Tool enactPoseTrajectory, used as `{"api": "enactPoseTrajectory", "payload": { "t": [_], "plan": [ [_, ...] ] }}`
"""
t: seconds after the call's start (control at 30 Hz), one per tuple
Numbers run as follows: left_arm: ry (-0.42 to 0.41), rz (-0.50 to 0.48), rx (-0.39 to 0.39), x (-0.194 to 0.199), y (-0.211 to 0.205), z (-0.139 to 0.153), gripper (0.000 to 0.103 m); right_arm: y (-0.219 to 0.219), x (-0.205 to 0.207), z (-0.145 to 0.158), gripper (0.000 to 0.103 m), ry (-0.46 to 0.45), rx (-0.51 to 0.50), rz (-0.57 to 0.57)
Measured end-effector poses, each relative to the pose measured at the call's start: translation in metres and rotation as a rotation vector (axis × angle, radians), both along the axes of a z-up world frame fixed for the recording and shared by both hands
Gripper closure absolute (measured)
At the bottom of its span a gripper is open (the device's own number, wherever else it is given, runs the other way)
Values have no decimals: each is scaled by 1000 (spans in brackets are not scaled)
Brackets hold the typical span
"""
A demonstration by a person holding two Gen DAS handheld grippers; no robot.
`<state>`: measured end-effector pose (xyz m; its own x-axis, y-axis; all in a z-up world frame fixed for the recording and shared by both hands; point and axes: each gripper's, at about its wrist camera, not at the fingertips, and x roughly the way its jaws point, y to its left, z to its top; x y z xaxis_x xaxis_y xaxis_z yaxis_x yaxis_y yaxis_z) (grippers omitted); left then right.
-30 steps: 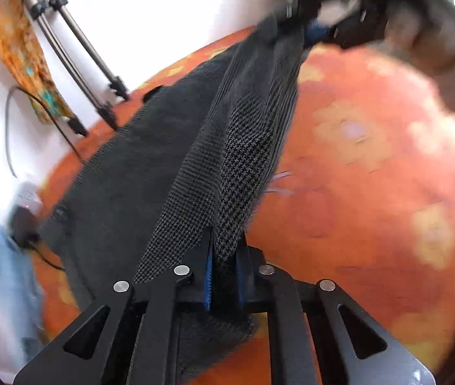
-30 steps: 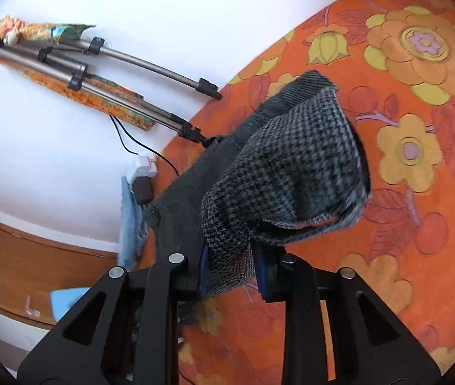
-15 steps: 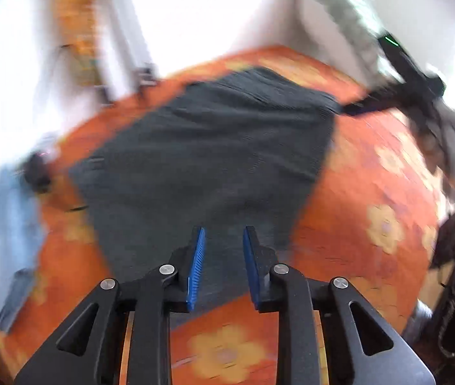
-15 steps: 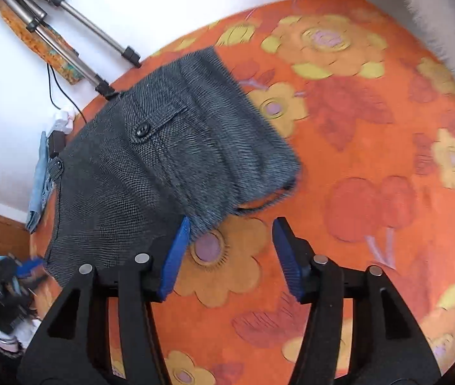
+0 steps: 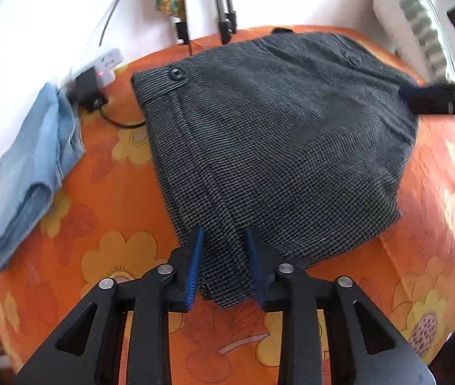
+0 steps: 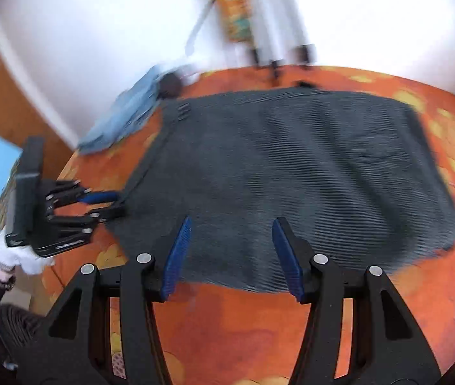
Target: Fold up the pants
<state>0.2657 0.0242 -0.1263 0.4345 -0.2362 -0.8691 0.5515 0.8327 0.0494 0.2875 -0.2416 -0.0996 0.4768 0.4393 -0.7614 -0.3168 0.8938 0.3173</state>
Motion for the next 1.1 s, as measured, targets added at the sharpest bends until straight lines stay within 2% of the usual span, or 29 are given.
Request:
{"api": "enactPoseTrajectory", "payload": {
  "t": [0.17, 0.23, 0.33, 0.43, 0.53, 0.67, 0.77, 0.87, 1.0, 1.1],
  "plan": [
    [-36, 54, -63, 4, 17, 13, 67, 32, -5, -1, 47, -17, -49, 70],
    [-42, 82, -86, 6, 26, 21, 61, 41, -9, 6, 46, -42, -74, 87],
    [-72, 101, -104, 4, 36, 34, 60, 41, -11, 14, 37, -77, -75, 56],
    [-100, 117, -120, 1, 47, 44, 60, 37, -13, 19, 37, -76, -77, 33],
    [-114, 131, -131, -2, 55, 50, 60, 5, -14, 22, 33, -63, -98, -121],
    [-131, 100, -115, -6, 44, 55, 60, -69, -16, 15, 33, 20, -13, -373],
    [-137, 68, -111, -4, 23, 60, 60, -114, -22, 10, 33, 46, -6, -544],
    [-134, 17, -119, 0, -7, 63, 60, -145, -26, 3, 33, 82, 23, -634],
    [-142, -55, -112, 9, -60, 69, 60, -179, -24, -14, 33, 146, 180, -712],
    [-121, -109, -119, 20, -105, 67, 60, -188, -15, -28, 33, 174, 236, -730]
  ]
}}
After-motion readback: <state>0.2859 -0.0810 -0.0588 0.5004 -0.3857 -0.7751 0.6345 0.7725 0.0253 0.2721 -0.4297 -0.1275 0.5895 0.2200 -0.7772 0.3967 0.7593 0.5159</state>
